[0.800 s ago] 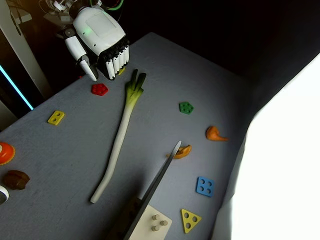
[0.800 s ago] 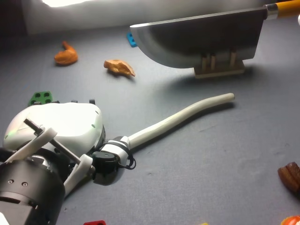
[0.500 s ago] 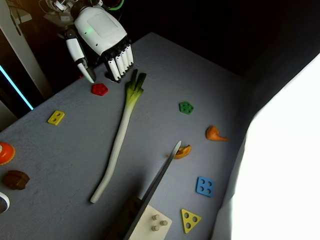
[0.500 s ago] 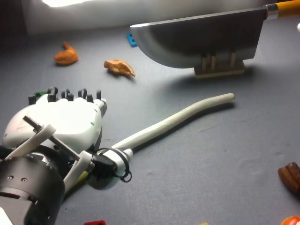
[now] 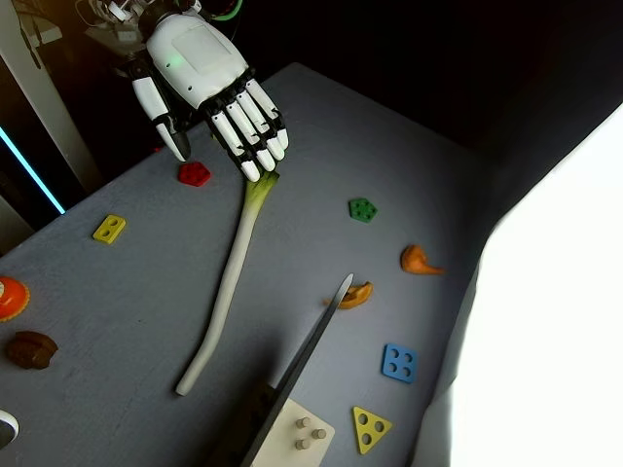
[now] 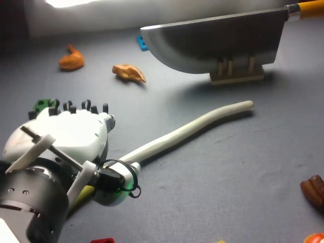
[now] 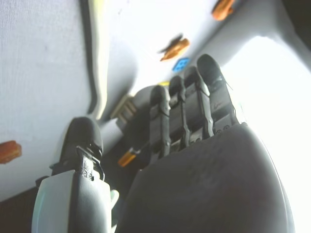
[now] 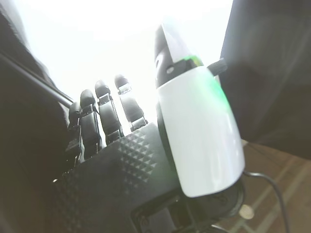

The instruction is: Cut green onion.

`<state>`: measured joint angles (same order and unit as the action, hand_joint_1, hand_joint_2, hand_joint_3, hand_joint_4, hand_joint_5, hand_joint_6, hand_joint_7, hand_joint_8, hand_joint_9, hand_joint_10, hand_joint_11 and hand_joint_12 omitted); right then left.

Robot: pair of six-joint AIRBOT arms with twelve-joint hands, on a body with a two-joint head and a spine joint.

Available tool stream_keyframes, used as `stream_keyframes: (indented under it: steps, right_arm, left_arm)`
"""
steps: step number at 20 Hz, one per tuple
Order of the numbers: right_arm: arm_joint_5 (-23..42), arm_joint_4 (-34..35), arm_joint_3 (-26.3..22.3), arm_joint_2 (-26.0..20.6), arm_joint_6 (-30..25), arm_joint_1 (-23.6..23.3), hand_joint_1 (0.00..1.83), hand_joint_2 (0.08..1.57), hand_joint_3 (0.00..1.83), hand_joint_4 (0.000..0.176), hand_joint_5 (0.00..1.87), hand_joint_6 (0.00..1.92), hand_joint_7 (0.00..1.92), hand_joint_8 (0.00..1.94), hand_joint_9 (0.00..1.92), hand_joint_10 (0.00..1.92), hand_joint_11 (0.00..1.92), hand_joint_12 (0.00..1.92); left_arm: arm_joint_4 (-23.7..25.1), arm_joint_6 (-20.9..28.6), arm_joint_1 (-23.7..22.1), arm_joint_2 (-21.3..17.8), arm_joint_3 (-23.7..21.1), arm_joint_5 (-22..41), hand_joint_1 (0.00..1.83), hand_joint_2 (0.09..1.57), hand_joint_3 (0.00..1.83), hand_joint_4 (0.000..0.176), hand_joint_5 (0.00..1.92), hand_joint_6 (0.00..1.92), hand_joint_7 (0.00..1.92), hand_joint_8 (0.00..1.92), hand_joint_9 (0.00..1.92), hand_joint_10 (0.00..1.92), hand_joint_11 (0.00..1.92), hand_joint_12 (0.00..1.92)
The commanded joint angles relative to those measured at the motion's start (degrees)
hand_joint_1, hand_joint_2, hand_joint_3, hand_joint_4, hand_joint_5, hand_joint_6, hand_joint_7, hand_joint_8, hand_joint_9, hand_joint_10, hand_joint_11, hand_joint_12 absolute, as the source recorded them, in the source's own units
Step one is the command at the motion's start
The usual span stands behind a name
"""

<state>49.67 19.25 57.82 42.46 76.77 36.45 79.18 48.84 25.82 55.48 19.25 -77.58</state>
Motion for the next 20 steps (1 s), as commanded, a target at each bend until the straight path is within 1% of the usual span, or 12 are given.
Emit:
stream_keyframes:
  steps: [1,2,4,5,7,8,9,10,12,13,15,20]
  right_arm:
    - [6.57,-0.77,0.83,-0.10,-1.69,-0.49,0.52,1.08,0.00,0.000,0.01,0.00,0.03,0.00,0.02,0.00,0.00,0.04]
    - [6.31,-1.29,1.85,0.43,-2.73,-0.47,0.61,1.03,0.00,0.000,0.00,0.00,0.01,0.00,0.00,0.00,0.00,0.01]
    - [4.95,-1.33,3.34,0.93,-4.18,-0.48,0.66,1.01,0.00,0.000,0.00,0.00,0.00,0.00,0.00,0.00,0.00,0.00]
    - [4.48,-1.36,3.89,1.13,-4.79,-0.53,0.72,1.00,0.00,0.000,0.00,0.00,0.00,0.00,0.00,0.00,0.00,0.00]
    - [2.72,-2.48,6.37,2.35,-7.80,-0.72,0.81,1.00,0.00,0.000,0.00,0.00,0.00,0.00,0.00,0.00,0.00,0.00]
    - [2.10,-2.48,8.07,3.59,-8.28,-0.80,0.87,0.99,0.00,0.002,0.00,0.00,0.00,0.00,0.00,0.00,0.00,0.00]
    - [1.44,-2.47,9.06,4.38,-8.73,-0.88,0.88,0.98,0.00,0.003,0.00,0.00,0.00,0.00,0.00,0.00,0.00,0.00]
    - [-0.06,-2.44,10.62,5.24,-10.00,-1.10,0.92,0.98,0.00,0.025,0.00,0.00,0.00,0.00,0.00,0.00,0.00,0.00]
    - [-4.71,-2.12,14.00,6.93,-14.08,-2.26,0.93,0.98,0.00,0.030,0.00,0.00,0.00,0.00,0.00,0.00,0.00,0.00]
    - [-6.26,-2.12,15.53,7.77,-15.53,-2.83,1.00,0.97,0.00,0.032,0.00,0.00,0.00,0.00,0.00,0.00,0.00,0.00]
    - [-6.48,-2.18,18.06,9.41,-15.86,-3.11,1.05,0.98,0.00,0.030,0.00,0.00,0.00,0.00,0.00,0.00,0.00,0.00]
    - [-8.18,-6.54,24.02,13.55,-20.22,-4.56,1.08,0.99,0.00,0.019,0.00,0.00,0.00,0.00,0.00,0.00,0.00,0.00]
  left_arm:
    - [4.68,0.82,-1.08,-0.12,0.06,-4.32,0.44,1.30,0.01,0.025,0.19,0.00,0.14,0.00,0.12,0.00,0.00,0.44]
    - [3.75,1.43,-1.79,-0.13,0.05,-5.56,0.49,1.29,0.00,0.037,0.16,0.00,0.14,0.00,0.12,0.00,0.00,0.38]
    - [2.65,2.03,-2.86,-0.25,0.09,-7.33,0.51,1.28,0.00,0.036,0.17,0.00,0.11,0.00,0.11,0.00,0.00,0.34]
    - [2.65,2.27,-2.91,-0.29,0.06,-7.63,0.54,1.26,0.00,0.030,0.21,0.02,0.11,0.00,0.10,0.00,0.00,0.33]
    - [2.84,2.29,-2.77,-0.42,-0.26,-7.72,0.55,1.24,0.00,0.030,0.23,0.01,0.15,0.00,0.10,0.00,0.00,0.33]
    - [2.85,2.29,-2.51,-0.45,-0.64,-8.32,0.57,1.23,0.00,0.020,0.26,0.01,0.16,0.00,0.11,0.00,0.00,0.39]
    - [2.78,2.28,-2.29,-0.45,-1.01,-9.14,0.58,1.22,0.00,0.018,0.26,0.01,0.16,0.00,0.12,0.00,0.00,0.40]
    - [2.46,2.27,-2.09,-0.52,-1.36,-9.47,0.63,1.22,0.00,0.000,0.26,0.01,0.20,0.01,0.15,0.01,0.00,0.51]
    - [1.21,2.25,-1.94,-0.76,-1.90,-9.70,0.65,1.22,0.00,0.000,0.26,0.00,0.21,0.01,0.16,0.01,0.00,0.55]
    - [0.96,2.25,-1.94,-0.84,-2.07,-9.74,0.69,1.20,0.00,0.001,0.26,0.00,0.23,0.01,0.17,0.01,0.00,0.59]
    - [0.95,2.10,-1.95,-0.86,-2.42,-9.74,0.61,1.23,0.00,0.021,0.19,0.00,0.24,0.00,0.17,0.01,0.00,0.59]
    - [0.96,0.91,-0.63,-0.70,-3.72,-9.70,0.63,1.23,0.00,0.034,0.13,0.00,0.27,0.02,0.22,0.02,0.00,0.57]
